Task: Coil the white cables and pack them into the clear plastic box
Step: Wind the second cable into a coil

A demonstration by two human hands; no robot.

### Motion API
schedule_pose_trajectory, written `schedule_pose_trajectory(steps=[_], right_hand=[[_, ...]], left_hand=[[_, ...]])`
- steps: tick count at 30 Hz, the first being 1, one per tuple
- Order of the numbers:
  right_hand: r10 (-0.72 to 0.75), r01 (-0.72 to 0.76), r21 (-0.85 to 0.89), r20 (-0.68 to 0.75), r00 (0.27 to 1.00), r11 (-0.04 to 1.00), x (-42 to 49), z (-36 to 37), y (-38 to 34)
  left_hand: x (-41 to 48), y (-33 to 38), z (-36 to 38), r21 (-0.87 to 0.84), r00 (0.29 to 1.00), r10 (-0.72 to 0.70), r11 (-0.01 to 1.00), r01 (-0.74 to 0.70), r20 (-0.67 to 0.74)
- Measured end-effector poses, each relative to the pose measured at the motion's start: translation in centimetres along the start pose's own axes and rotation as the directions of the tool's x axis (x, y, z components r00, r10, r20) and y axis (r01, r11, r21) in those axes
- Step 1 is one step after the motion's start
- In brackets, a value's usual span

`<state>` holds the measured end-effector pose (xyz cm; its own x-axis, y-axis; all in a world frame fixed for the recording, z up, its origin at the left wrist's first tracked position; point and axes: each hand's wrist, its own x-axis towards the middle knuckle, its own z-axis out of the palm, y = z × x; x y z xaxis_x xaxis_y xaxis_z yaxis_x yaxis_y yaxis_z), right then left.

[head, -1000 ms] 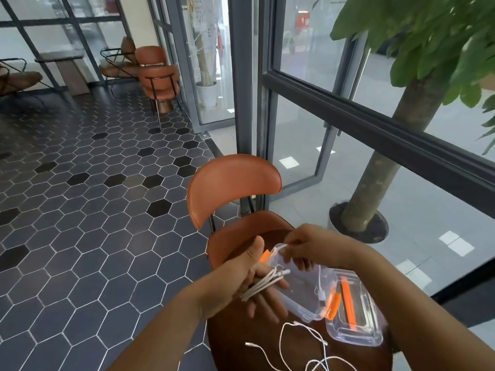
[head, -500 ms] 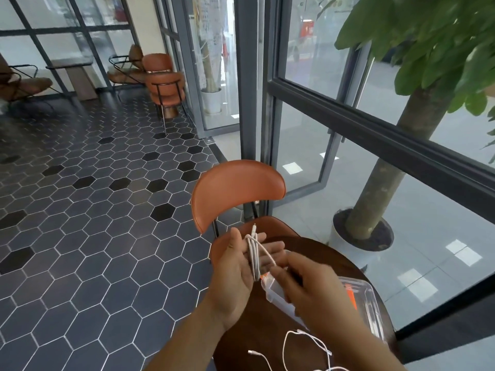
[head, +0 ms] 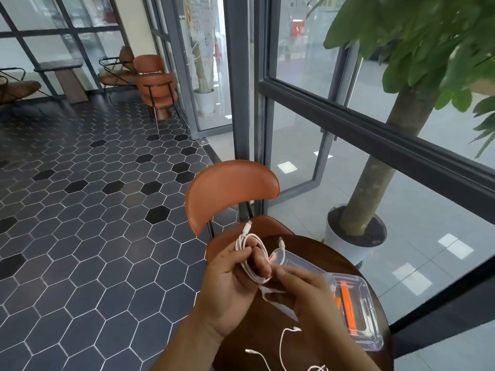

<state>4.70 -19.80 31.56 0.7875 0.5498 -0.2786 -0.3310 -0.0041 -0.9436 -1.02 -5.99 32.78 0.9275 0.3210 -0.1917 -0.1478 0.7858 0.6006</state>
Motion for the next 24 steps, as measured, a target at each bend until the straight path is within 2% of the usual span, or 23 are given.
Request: schedule_pose_trajectory(steps=[2, 4, 7, 10, 14, 17, 19, 21, 24], right_hand=[[-0.004, 0.008, 0.046, -0.073, 0.997, 0.999, 0.3, 0.3, 0.3], [-0.049, 0.05, 0.004, -0.126, 0.991, 0.999, 0.4, 0.7, 0.3], [-0.156, 0.141, -0.154, -0.093, 0.983, 0.978, 0.1, 0.9, -0.2], [-0.135, 0.127, -0.127, -0.057, 0.989, 0.984, -0.2, 0.6, -0.8], [-0.203, 0.195, -0.172, -0.027, 0.979, 0.966, -0.3, 0.6, -0.9], [-0.199, 0.188, -0.141, -0.068, 0.978, 0.972, -0.3, 0.4, -0.8], [-0.183, 0.168, -0.119, -0.125, 0.975, 0.979, -0.3, 0.4, -0.5], [-0.18, 0.169, -0.075, -0.164, 0.97, 0.983, -0.5, 0.4, -0.3], [-0.18, 0.177, -0.03, -0.19, 0.965, 0.984, -0.6, 0.3, -0.6]], left_hand=[[-0.3, -0.2, -0.2, -0.001, 0.999, -0.032, 0.999, 0.032, 0.039], [-0.5, -0.4, -0.1, -0.019, 0.995, -0.061, 0.998, 0.063, 0.082], [-0.7, -0.5, -0.7, -0.027, 0.987, -0.084, 0.996, 0.088, 0.137], [-0.7, -0.6, -1.4, -0.03, 0.977, -0.12, 0.991, 0.127, 0.176], [-0.6, -0.6, -1.6, -0.044, 0.967, -0.174, 0.982, 0.185, 0.186], [-0.4, -0.4, -1.4, -0.039, 0.961, -0.219, 0.973, 0.228, 0.168], [-0.2, -0.1, -1.0, 0.065, 0.962, -0.227, 0.974, 0.219, 0.151], [0.0, 0.4, -0.3, 0.243, 0.971, -0.209, 0.954, 0.176, 0.119], [-0.1, 1.3, 0.6, 0.5, 0.986, -0.16, 0.859, 0.114, 0.049]])
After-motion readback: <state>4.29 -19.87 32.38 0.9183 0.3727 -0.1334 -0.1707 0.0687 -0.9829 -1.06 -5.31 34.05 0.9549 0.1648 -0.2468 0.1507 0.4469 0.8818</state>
